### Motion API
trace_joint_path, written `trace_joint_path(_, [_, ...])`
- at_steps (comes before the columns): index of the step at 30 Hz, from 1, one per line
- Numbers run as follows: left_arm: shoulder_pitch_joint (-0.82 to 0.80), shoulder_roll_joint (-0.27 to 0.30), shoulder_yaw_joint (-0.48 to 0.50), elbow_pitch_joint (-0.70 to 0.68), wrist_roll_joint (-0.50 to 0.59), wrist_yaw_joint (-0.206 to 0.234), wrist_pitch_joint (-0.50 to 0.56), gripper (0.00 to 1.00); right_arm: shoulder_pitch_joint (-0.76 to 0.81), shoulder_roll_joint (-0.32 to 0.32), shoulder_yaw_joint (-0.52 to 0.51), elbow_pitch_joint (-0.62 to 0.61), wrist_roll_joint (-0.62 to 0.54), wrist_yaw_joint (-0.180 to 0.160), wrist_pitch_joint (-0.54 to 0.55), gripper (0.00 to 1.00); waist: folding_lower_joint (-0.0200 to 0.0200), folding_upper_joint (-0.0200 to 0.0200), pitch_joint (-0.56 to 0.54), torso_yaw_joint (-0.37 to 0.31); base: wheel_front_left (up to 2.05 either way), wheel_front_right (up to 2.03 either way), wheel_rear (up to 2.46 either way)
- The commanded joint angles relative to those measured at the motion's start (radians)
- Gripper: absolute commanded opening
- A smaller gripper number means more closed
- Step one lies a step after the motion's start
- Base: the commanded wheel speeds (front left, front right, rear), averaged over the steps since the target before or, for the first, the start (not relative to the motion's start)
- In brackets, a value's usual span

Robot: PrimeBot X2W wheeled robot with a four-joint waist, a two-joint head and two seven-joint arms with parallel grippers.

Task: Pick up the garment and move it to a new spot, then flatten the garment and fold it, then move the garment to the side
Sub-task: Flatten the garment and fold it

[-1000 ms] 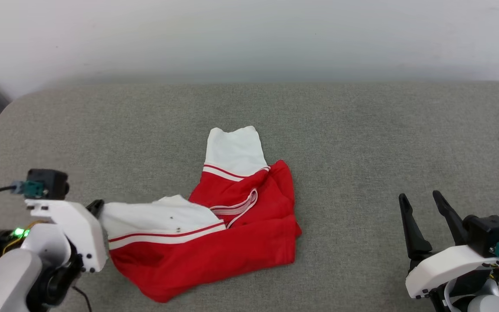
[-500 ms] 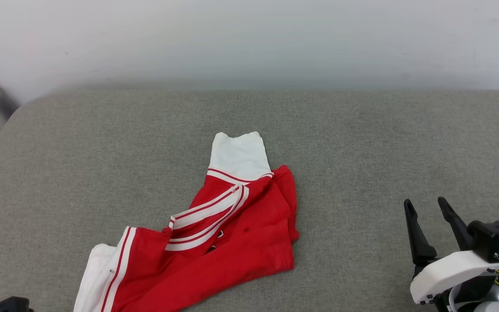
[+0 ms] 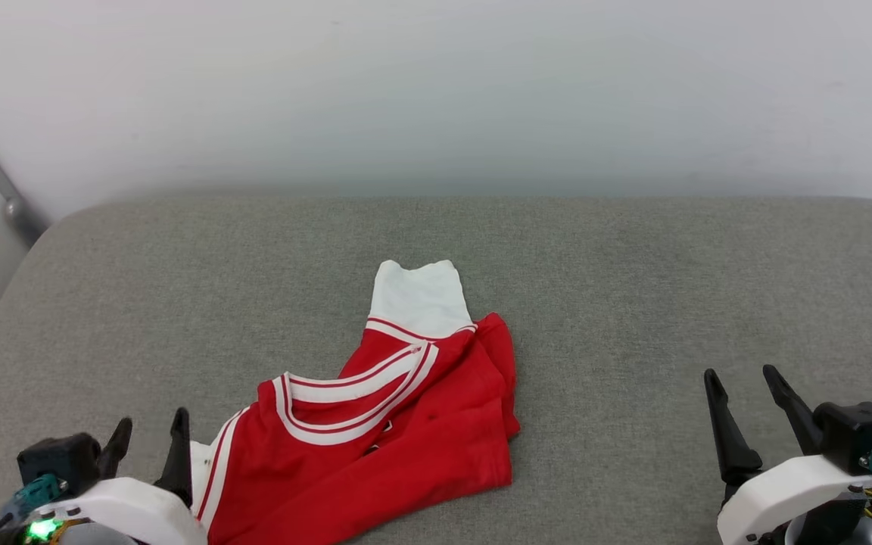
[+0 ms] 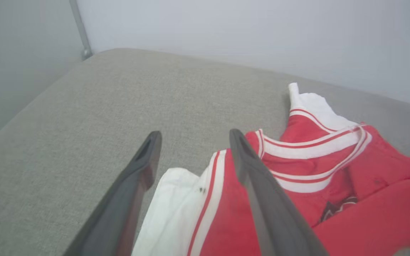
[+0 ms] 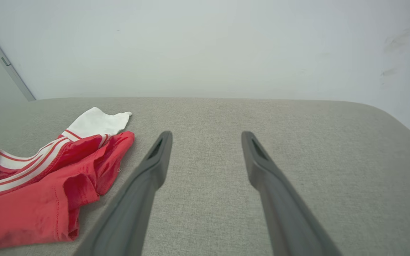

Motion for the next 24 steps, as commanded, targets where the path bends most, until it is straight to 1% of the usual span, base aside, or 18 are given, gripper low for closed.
trace_joint_path(1, [-0.013,-0.003,-0.004,-0.007,0.015,0.004,-0.013,1.0,0.015,0.001,-0.001,-0.003,-0.006,-0.001,0.002,1.0,0.0,0.0,-0.003,-0.002,0.0,0.0,0.0])
trace_joint_path(3, [-0.032,-0.021,-0.019,-0.028,0.045,0.0,-0.05,1.0,0.015,0.001,0.0,-0.008,-0.007,-0.001,0.006,1.0,0.0,0.0,-0.008,-0.006,0.0,0.0,0.0])
trace_joint_path(8, [-0.067,-0.048,-0.045,-0.079,0.136,0.014,-0.107,1.0,0.023,0.001,0.001,-0.015,-0.008,-0.001,0.013,1.0,0.0,0.0,-0.019,-0.018,0.0,0.0,0.0])
trace_joint_path(14, [-0.051,-0.079,-0.054,-0.134,0.227,0.051,-0.131,1.0,0.031,0.001,-0.015,-0.013,0.0,-0.001,0.018,1.0,0.0,0.0,-0.026,-0.021,0.0,0.0,0.0])
trace_joint_path(18, [-0.04,-0.095,-0.067,-0.158,0.268,0.063,-0.134,1.0,0.021,0.001,-0.058,0.012,0.029,-0.001,0.032,1.0,0.0,0.0,-0.021,0.005,0.0,0.0,0.0])
trace_joint_path(21, [-0.043,-0.105,-0.075,-0.166,0.29,0.06,-0.135,1.0,-0.015,0.001,-0.079,0.042,0.062,-0.001,0.06,1.0,0.0,0.0,-0.01,0.035,0.0,0.0,0.0])
trace_joint_path(23, [-0.055,-0.11,-0.079,-0.165,0.301,0.049,-0.136,1.0,-0.047,0.001,-0.091,0.067,0.057,-0.001,0.093,1.0,0.0,0.0,0.002,0.059,0.0,0.0,0.0])
trace_joint_path(24, [-0.062,-0.114,-0.078,-0.161,0.304,0.046,-0.136,1.0,-0.069,0.001,-0.089,0.083,0.073,-0.001,0.113,1.0,0.0,0.0,0.008,0.071,0.0,0.0,0.0])
